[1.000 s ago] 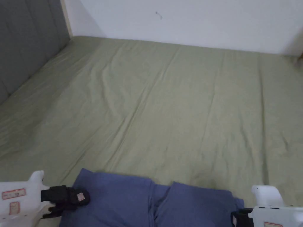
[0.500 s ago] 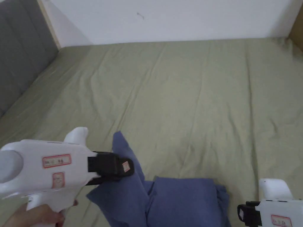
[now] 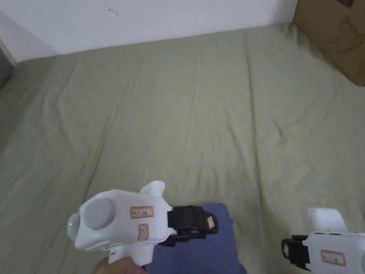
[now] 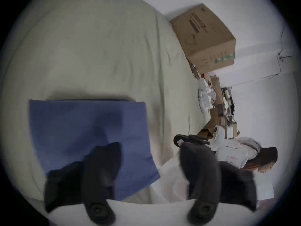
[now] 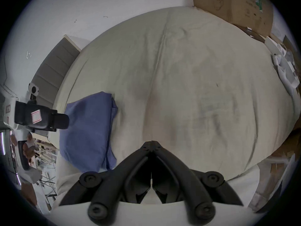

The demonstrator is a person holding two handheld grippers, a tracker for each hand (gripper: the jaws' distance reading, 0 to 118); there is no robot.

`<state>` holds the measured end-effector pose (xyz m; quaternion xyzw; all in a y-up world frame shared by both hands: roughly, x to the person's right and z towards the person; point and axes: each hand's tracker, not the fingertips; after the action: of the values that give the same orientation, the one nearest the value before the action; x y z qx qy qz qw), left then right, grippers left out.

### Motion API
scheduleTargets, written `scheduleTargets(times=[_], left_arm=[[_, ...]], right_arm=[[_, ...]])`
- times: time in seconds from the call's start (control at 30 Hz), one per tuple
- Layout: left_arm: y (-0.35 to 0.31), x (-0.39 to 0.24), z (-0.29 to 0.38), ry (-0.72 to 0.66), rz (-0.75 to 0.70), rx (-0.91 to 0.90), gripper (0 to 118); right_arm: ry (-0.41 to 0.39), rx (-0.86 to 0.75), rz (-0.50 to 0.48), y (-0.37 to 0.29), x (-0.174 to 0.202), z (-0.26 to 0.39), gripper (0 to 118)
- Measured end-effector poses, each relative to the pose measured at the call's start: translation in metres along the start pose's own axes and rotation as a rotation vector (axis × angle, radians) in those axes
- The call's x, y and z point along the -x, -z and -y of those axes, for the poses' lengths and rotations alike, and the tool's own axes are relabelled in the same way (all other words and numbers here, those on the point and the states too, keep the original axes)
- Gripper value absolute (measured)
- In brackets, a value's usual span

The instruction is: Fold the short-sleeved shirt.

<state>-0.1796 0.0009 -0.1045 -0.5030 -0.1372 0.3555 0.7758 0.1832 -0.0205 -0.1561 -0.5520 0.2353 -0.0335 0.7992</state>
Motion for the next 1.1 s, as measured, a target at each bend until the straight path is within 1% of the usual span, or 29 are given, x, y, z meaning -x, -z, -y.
scheduleTargets(times=[0.03,0.07,0.1,0.13,0.17,0.2,0.23,0.3,0.37,0.47,0.6,0.67,0.73,0.87,0.93,1.03,1.1], left_arm=[[-0.012,0.009,0.002,0.0,-0.016,-0.043,32],[-0.02,0.019,0.004,-0.005,-0.065,-0.065,20],[-0.026,0.028,0.007,-0.015,-0.123,-0.064,15],[-0.036,0.022,0.013,-0.03,-0.174,-0.057,12],[-0.037,0.032,0.017,-0.043,-0.205,-0.046,7],[-0.037,0.039,0.022,-0.066,-0.218,-0.038,5],[-0.036,0.047,0.028,-0.109,-0.176,-0.038,4],[-0.027,0.049,0.032,-0.134,-0.066,-0.015,3],[-0.011,0.044,0.037,-0.145,-0.011,0.009,3],[0.027,0.021,0.036,-0.092,-0.026,0.066,2],[0.082,0.006,0.036,-0.038,0.008,0.132,2],[0.099,-0.001,0.038,-0.008,-0.016,0.146,2],[0.095,-0.008,0.036,-0.019,-0.012,0.138,2],[0.089,-0.015,0.038,0.031,0.018,0.138,2],[0.08,-0.013,0.043,0.029,0.074,0.122,2],[0.053,-0.001,0.05,0.011,0.131,0.076,2],[0.029,0.017,0.052,-0.005,0.121,0.027,2]], right_arm=[[0.005,0.001,0.001,0.001,-0.001,0.0,0],[0.007,0.002,0.005,0.003,-0.001,-0.001,0],[0.005,0.002,0.007,0.004,0.0,-0.001,0],[0.001,0.002,0.005,0.005,0.001,-0.001,0],[-0.002,0.002,0.002,0.006,0.002,-0.002,0],[-0.003,0.0,-0.001,0.007,0.004,-0.003,0],[-0.002,-0.001,-0.009,0.008,0.006,-0.003,0],[-0.003,0.001,-0.017,0.01,0.009,-0.004,0],[-0.009,0.005,-0.017,0.012,0.01,-0.006,0],[-0.023,0.009,-0.009,0.013,0.012,-0.005,0],[-0.019,0.008,-0.014,0.01,0.01,-0.004,0],[-0.017,0.009,-0.003,0.008,0.009,-0.003,0],[-0.018,0.008,0.008,0.005,0.008,-0.003,0],[-0.029,0.009,0.01,0.002,0.013,-0.005,0],[-0.047,0.002,0.017,0.0,0.021,-0.006,0],[-0.067,0.003,-0.007,0.0,0.034,-0.01,0],[-0.099,0.006,-0.03,0.001,0.048,-0.014,0]])
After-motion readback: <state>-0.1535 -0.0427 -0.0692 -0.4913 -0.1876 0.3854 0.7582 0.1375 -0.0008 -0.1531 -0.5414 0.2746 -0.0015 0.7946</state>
